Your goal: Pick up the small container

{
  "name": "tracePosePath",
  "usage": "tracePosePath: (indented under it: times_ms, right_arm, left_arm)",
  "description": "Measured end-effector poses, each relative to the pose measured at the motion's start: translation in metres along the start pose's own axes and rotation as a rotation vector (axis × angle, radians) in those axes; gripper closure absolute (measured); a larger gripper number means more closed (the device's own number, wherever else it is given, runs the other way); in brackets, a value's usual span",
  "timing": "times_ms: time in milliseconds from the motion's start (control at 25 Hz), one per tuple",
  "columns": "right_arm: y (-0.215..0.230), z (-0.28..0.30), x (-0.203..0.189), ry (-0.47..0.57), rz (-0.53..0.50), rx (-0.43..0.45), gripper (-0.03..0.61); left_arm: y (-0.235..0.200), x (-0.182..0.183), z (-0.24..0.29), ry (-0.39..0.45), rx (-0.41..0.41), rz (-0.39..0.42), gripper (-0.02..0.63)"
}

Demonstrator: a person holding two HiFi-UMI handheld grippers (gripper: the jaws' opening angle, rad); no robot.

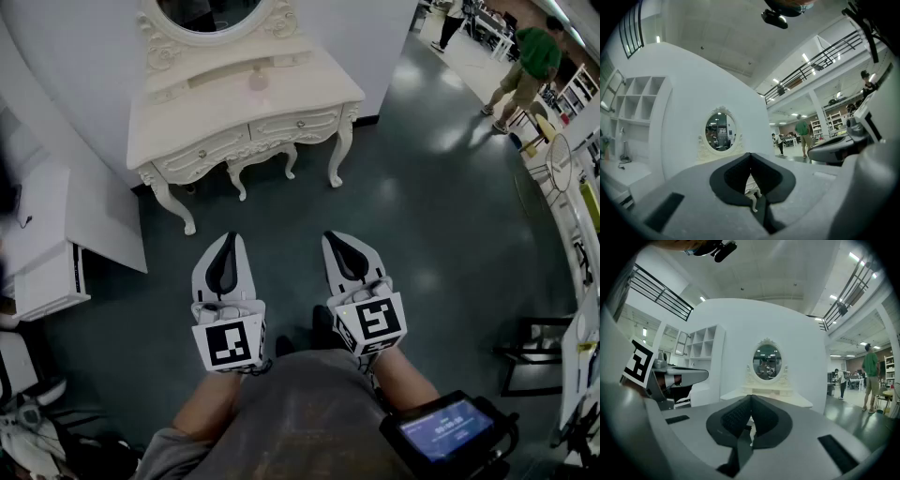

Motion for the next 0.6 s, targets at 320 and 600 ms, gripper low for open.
tracePosePath:
  times_ms: [320, 600]
  right_arm:
    - [0.021, 0.015, -0.005, -0.003, 0.012, 0.006, 0.566]
    - [0.061, 0.046, -0.01, -0.007, 0.085, 0.033, 0.565]
  left_arm:
    - [0.008, -0.004, 0.022, -0.048, 0.007, -0.012, 0.603]
    - [0.03, -0.008, 0.065, -0.084, -0.001, -0.026, 0.603]
Point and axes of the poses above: the fingertips, and each gripper's own axes: z forward along the fingers, y to its right, x out of its top, the point moved 8 cm from there along -z, backward along the fingers, and after that the axes turned 8 degrees about -x, right-handed, at the moved point
